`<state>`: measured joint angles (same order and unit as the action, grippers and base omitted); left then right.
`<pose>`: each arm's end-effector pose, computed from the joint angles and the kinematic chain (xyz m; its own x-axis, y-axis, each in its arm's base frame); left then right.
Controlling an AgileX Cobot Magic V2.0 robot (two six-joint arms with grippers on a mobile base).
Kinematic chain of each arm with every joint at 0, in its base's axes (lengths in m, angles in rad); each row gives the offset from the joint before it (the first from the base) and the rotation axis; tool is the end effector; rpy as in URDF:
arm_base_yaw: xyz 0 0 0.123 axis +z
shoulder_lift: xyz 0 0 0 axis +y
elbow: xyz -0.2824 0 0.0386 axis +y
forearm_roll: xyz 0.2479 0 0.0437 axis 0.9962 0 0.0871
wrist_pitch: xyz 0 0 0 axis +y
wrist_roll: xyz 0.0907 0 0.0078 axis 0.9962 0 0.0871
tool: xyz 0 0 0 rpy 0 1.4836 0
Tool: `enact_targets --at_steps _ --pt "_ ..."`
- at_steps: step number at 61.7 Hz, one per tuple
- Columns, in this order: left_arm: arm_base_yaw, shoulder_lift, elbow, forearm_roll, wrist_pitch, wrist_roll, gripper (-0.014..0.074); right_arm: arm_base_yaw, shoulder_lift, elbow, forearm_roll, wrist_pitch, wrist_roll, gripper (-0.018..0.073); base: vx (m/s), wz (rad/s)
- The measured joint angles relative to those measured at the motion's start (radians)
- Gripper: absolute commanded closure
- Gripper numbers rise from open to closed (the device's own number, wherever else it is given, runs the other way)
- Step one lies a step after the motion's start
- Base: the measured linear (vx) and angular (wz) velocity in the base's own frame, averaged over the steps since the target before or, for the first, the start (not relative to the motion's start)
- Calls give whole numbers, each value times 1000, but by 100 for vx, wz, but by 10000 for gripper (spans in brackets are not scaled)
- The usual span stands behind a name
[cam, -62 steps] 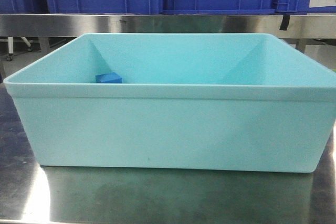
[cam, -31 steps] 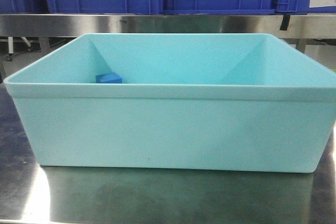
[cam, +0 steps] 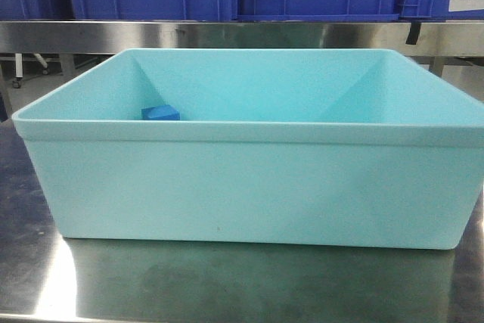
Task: Pick red cube and place on left shelf
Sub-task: 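Raise the held red cube clear of the bin with the right gripper, then back the base away from the table and turn toward the room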
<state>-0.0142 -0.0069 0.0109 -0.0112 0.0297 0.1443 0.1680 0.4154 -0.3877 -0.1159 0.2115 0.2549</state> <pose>0.0563 -0.0008 0.2071 0.0549 0.1319 -0.9897 0.0073 0.9912 0.1325 0.0952 0.0139 0.2953 -0.1667 0.1148 -0.9793 -0.1212 0.9833 0.1359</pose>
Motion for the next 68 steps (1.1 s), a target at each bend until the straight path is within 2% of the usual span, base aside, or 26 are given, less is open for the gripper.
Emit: enact_targets --at_steps 52,68 --pt "0 0 0 0 0 0 491 0 0 0 -2 0 0 502 -4 -1" --pt "0 0 0 0 0 0 491 0 0 0 -2 0 0 502 -8 27"
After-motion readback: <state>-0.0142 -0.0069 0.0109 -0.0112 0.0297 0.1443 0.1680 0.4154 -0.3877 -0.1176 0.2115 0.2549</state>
